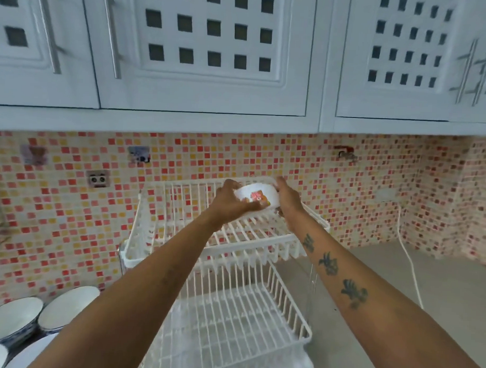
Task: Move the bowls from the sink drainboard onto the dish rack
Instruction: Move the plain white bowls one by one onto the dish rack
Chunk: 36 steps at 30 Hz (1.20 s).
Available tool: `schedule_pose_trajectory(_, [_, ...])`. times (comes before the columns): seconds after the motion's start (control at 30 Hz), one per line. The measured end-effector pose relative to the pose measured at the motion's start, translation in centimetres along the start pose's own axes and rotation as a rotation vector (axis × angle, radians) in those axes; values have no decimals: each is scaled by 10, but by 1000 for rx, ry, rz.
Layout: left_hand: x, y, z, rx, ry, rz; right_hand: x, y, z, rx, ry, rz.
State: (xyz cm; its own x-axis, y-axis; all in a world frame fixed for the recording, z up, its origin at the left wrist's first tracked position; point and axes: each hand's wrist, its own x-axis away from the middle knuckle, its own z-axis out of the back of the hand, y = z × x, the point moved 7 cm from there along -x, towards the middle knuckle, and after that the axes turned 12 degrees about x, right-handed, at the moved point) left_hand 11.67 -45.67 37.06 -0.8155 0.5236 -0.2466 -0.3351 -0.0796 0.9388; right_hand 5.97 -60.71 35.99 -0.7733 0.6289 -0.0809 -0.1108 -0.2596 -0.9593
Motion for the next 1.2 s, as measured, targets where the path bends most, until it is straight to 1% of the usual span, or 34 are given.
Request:
schedule_pose_trajectory(0.13, [2, 0, -24, -417, -48, -162, -3, 1, -2, 261, 64, 70])
schedule_pose_trajectory(0.23, [3, 0, -40, -566, -95, -223, -12, 12, -7, 374, 10, 20])
schedule_pose_trajectory(0.33, [0, -8, -49, -620, -146, -206, -23, 24, -11, 451, -33, -31])
schedule_pose_trajectory(0.47, [-2, -12, -52, -668, -148, -195, -21, 25, -13, 585, -51, -58])
schedule_pose_trajectory(0.6, [-2, -17, -51, -642, -153, -174, -24, 28, -17, 689, -43, -70])
schedule_pose_trajectory(0.67, [-3, -19, -47, -579, -156, -116, -24, 27, -17, 742, -15, -74])
schedule_pose_trajectory(0.73, [-6, -17, -37, -415, -125, -58, -23, 25, -13, 786, 35, -58])
schedule_pose_trajectory(0.8, [-4, -11, -21, -330, -85, -34, -17, 17, -6, 811, 105, 8])
schedule_pose_trajectory(0.9, [9, 1, 19, -236, -29, -30, 1, -12, -1, 748, 254, 251])
schedule_pose_trajectory(0.97, [23, 11, 59, -122, 48, -56, 24, -38, -13, 594, 289, 439])
schedule_pose_trajectory(1.07, [47, 16, 136, 158, 270, -152, 65, -75, -52, 332, 208, 621])
schedule_pose_trajectory(1.13, [71, 9, 195, 325, 433, -191, 94, -97, -90, 220, 119, 702])
schedule_pose_trajectory(1.2, [95, -2, 241, 416, 568, -214, 118, -114, -126, 151, 20, 780])
